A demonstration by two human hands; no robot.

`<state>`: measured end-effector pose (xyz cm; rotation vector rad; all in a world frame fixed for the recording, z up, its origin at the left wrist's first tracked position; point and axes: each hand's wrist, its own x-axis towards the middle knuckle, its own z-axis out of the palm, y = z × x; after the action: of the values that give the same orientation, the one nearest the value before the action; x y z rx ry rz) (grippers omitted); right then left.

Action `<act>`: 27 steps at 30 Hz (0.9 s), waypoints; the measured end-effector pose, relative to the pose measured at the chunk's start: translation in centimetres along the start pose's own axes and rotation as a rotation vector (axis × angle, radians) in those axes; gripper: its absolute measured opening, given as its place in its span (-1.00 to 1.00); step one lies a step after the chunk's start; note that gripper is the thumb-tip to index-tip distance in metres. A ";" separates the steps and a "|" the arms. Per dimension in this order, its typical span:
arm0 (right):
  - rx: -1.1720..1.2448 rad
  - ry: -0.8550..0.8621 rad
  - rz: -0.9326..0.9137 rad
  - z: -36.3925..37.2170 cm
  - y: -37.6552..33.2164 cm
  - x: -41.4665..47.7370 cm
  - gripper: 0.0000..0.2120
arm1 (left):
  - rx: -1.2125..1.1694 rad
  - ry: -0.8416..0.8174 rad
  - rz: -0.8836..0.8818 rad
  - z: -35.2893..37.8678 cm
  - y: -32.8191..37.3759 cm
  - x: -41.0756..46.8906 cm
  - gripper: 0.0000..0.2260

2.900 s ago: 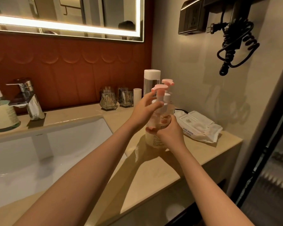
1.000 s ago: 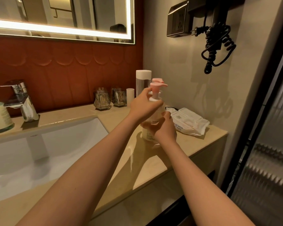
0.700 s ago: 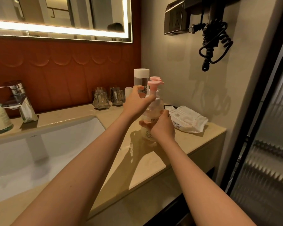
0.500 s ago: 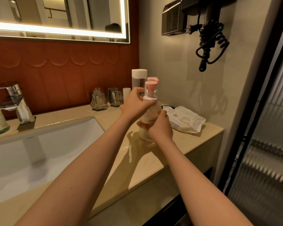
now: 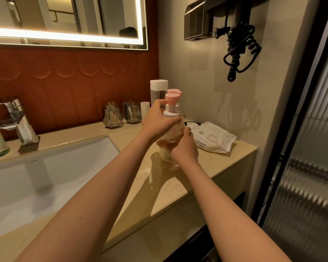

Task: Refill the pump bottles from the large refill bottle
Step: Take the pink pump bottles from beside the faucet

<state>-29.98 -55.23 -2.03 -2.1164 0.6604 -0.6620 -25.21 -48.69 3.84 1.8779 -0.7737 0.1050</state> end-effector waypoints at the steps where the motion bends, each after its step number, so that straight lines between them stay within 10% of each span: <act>1: -0.003 0.004 0.000 0.0 0.0 0.0 -0.16 | 0.033 0.036 -0.011 -0.1 -0.1 0.1 -0.35; 21: -0.050 0.006 -0.003 0.0 -0.2 -0.2 -0.16 | -0.057 -0.160 -0.030 -0.4 -0.9 0.0 -0.47; 27: -0.033 0.016 0.000 -0.1 -0.3 -0.3 -0.17 | 0.066 0.064 -0.019 -0.7 -1.4 0.0 -0.48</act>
<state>-30.19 -54.93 -1.82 -2.1434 0.6839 -0.6725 -24.28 -47.74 3.02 1.9347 -0.7154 0.1800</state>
